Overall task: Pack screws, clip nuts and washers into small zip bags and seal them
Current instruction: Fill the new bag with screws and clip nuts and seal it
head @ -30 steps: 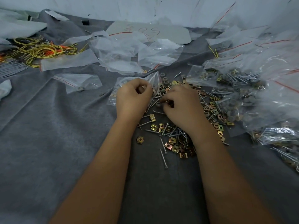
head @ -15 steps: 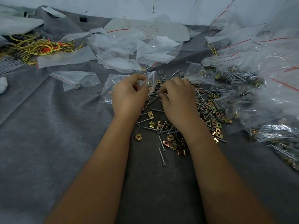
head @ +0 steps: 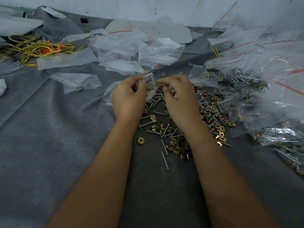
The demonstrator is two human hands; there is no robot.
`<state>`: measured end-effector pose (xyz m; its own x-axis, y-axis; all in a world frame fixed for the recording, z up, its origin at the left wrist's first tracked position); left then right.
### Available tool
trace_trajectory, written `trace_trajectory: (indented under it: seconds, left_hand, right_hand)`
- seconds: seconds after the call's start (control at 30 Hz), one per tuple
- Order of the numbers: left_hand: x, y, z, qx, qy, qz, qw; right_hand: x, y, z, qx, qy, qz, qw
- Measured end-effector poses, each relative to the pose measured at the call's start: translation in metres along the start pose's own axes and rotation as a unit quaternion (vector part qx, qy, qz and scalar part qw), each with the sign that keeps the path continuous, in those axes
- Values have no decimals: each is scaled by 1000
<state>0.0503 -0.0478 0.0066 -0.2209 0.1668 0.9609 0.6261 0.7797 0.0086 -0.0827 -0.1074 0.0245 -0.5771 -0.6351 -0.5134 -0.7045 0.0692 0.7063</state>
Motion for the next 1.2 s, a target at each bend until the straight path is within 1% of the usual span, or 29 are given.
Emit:
trace_trajectory:
  seconds: [0.07,0.13,0.2,0.37,0.47,0.53,0.6,0.73,0.83,1.07,1.2]
  left_hand:
    - [-2,2,-2,22,14,2,1000]
    - [-2,2,-3,20,22,7,1000]
    - [-2,2,-2,11,29,15,999]
    - [-4,0,-3,0,37,12,999]
    - [-4,0,-4,-4,35,14,999]
    - [-5,1,-5,-6,34,14,999]
    - [-7,1,-5,-9,37,16,999]
    - [-9,1,-5,-3,51,14,999]
    - [-9,2,-4,-7,48,12,999]
    - [-5,1,-1,-27,49,-9,998]
    - [-5,-1,0,-44,39,-18,998]
  right_hand:
    - [8,3,-9,2,-66,-17,998]
    - [16,-1,-20,-44,-101,18,994]
    - [20,-11,-35,-100,-97,53,989]
    - [19,-40,-71,-193,-71,103,973]
    - [19,-55,-81,-271,-44,197,941]
    - [18,-56,-82,-287,-33,247,925]
    - [17,-51,-80,-274,-28,240,931]
    - [14,-29,-61,-291,-41,129,947]
    - [15,-15,-46,-284,-27,105,953]
    - [17,4,-8,-160,-43,35,986]
    - [11,8,0,-69,-42,10,997]
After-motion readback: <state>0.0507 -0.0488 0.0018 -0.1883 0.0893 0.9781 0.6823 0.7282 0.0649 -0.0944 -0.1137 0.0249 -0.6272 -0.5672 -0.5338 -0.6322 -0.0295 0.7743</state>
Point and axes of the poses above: each hand's wrist, its own z-axis away from the middle knuckle, its own y-axis out of the back of the hand, x = y × z, the point moved 4 cm from there along -z, towards the middle knuckle, and after that the axes turned 11 degrees about z, right-handed, at the moved point
